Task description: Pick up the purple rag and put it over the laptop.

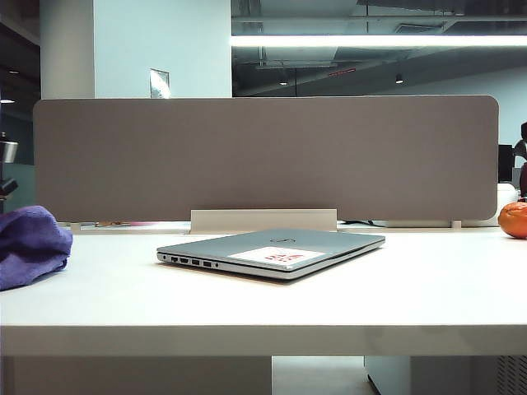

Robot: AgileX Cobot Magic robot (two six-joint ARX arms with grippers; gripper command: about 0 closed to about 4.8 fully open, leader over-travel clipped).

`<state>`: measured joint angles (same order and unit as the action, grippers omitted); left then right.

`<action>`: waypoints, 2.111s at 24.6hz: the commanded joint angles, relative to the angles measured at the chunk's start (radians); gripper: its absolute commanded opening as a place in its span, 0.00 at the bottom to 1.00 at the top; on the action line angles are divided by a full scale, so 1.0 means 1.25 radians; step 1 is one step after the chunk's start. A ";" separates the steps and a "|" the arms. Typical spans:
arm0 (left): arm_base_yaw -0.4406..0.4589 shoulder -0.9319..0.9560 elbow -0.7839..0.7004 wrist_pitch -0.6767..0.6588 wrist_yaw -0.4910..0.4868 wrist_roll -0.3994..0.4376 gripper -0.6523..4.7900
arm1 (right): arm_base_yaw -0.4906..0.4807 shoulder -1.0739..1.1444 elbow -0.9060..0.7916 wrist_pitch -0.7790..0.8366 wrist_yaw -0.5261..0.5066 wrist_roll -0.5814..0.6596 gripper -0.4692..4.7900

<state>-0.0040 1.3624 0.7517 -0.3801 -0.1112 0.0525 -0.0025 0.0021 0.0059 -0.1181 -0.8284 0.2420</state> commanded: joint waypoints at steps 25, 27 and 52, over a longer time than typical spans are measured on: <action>-0.205 -0.021 0.256 0.360 0.159 -0.147 0.11 | 0.000 -0.002 -0.004 0.007 0.021 -0.005 0.13; -0.223 -0.008 0.256 0.408 0.143 -0.147 0.11 | 0.000 -0.002 -0.004 0.008 0.021 -0.005 0.13; -0.376 0.353 0.571 0.558 0.140 -0.147 0.11 | 0.001 -0.002 -0.004 0.001 0.020 -0.005 0.13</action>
<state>-0.4728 1.7954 1.4456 0.3336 0.0635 -0.1291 -0.0025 0.0021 0.0059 -0.1226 -0.8040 0.2390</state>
